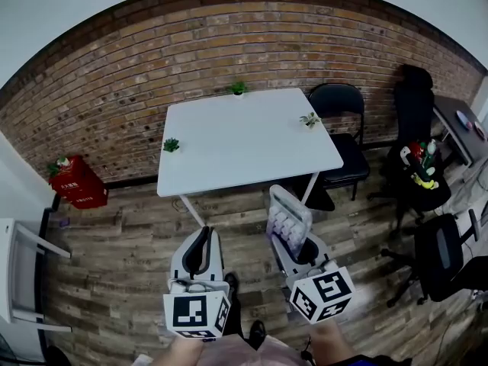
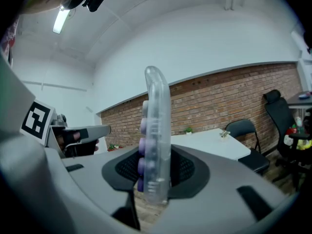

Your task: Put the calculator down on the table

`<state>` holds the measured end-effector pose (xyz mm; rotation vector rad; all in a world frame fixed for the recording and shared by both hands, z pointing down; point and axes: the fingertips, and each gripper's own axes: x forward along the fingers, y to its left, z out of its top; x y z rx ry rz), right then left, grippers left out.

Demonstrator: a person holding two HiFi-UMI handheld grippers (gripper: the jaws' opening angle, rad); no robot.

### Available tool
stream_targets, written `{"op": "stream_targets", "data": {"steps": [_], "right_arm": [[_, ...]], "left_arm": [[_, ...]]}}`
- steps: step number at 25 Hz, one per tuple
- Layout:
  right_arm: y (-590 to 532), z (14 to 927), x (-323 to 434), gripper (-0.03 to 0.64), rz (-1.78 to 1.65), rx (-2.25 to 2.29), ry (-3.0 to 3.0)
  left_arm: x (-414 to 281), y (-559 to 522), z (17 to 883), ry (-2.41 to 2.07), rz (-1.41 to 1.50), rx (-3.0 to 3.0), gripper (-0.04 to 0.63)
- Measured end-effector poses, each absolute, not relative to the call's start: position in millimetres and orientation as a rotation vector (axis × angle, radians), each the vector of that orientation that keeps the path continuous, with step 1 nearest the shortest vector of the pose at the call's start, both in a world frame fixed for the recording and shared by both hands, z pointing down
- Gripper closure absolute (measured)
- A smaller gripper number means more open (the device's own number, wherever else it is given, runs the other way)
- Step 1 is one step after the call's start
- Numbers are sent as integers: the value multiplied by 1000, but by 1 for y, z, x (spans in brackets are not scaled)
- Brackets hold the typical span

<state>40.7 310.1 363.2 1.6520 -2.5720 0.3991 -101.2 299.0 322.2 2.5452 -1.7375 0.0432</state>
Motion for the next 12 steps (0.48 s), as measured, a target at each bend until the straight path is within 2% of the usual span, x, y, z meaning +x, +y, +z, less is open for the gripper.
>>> {"op": "stream_targets", "data": {"steps": [12], "right_arm": [[165, 382, 22, 485, 471, 1693, -2510]], "left_arm": [[-124, 144, 342, -1678, 86, 2548, 557]]}}
